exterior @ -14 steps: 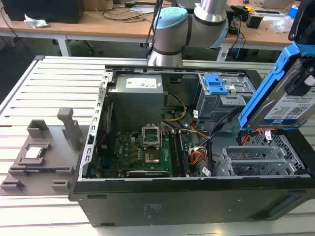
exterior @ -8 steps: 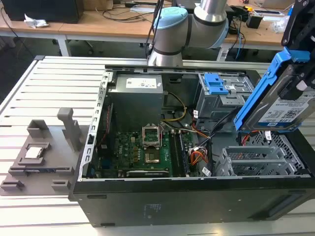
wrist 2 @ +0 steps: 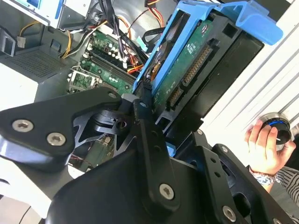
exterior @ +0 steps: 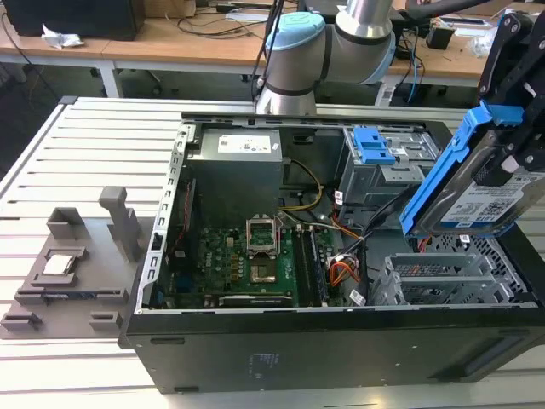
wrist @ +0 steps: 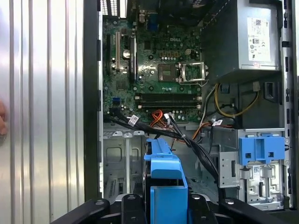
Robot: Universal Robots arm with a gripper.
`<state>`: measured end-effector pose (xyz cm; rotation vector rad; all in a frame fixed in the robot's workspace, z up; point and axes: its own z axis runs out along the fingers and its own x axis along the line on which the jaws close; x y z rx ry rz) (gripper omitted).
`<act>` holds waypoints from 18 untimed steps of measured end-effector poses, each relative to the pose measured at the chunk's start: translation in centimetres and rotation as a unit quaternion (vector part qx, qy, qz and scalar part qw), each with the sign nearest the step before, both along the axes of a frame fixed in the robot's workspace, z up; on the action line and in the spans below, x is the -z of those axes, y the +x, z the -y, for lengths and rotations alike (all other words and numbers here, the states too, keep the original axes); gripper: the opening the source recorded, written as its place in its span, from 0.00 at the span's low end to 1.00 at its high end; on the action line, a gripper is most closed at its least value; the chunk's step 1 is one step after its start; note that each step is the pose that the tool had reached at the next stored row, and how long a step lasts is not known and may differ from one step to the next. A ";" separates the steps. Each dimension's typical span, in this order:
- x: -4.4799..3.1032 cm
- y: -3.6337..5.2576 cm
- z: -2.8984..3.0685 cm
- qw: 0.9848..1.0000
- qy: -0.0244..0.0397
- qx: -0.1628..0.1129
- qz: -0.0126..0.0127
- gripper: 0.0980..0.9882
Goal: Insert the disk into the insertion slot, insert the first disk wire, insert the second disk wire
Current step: 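Insert the disk into the insertion slot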
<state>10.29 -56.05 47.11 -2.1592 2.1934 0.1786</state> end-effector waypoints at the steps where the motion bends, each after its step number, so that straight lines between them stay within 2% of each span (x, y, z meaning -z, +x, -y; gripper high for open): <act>1: 0.20 0.00 0.00 1.000 0.000 0.000 0.000 0.30; 5: 1.16 0.00 0.00 1.000 -0.001 0.000 0.000 0.30; 7: 1.39 -0.01 0.00 1.000 -0.002 0.000 0.000 0.30; 9: 1.51 -0.02 0.01 1.000 -0.007 0.000 0.000 0.30; 12: 1.60 -0.03 0.05 1.000 -0.020 0.000 0.000 0.30; 13: 1.68 -0.04 0.05 1.000 -0.023 0.000 0.000 0.30; 18: 2.65 -0.04 0.19 1.000 -0.024 0.000 0.000 0.30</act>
